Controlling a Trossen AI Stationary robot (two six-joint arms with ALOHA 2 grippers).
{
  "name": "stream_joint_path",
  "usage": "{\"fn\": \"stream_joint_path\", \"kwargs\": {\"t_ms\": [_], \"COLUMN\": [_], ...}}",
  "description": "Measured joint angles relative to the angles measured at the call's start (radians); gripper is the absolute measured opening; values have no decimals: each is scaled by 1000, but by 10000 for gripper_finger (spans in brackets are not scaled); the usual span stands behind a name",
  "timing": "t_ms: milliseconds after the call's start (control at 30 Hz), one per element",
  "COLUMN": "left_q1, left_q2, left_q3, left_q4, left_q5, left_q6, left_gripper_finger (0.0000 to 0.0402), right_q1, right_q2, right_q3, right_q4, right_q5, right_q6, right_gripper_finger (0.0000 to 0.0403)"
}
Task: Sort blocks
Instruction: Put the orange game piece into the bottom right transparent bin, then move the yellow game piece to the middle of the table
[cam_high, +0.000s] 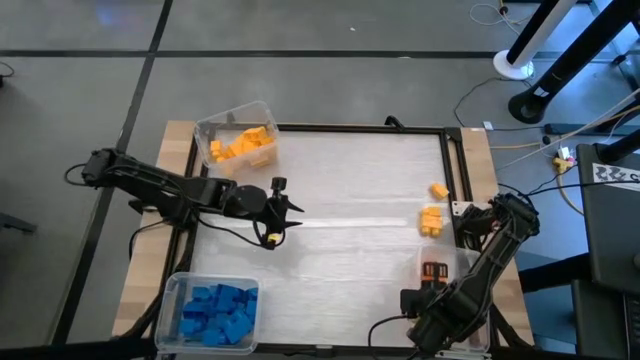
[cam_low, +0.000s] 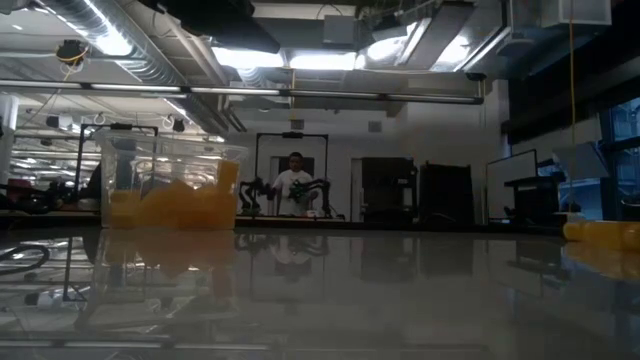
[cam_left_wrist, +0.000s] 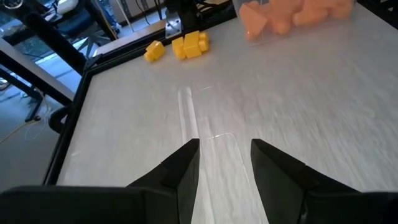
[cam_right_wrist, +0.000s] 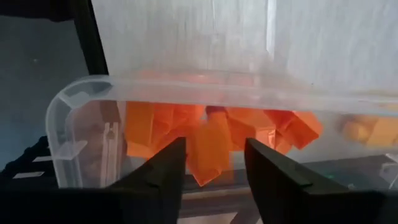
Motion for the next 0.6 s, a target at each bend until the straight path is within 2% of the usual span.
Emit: {"fn": "stream_joint_path", "kwargs": {"t_ms": [167, 367, 467, 600], "left_q1": [0, 0, 0, 0], "left_q2": [0, 0, 0, 0], "left_q3": [0, 0, 0, 0], "left_q4": [-1, -1, -1, -1], "left_q5": [0, 0, 0, 0], "left_q6": [0, -1, -1, -2], "left_gripper_finger": [134, 134, 134, 134], "right_q1": [0, -19, -43, -82], "right_q2": [0, -34, -90, -183], "right_q3": [0, 0, 0, 0], "right_q4": [0, 0, 0, 1], "right_q5": [-17, -3, 76, 235], "right_q6": [-76, -33, -37, -100], "right_gripper_finger": [201, 213, 213, 214]}}
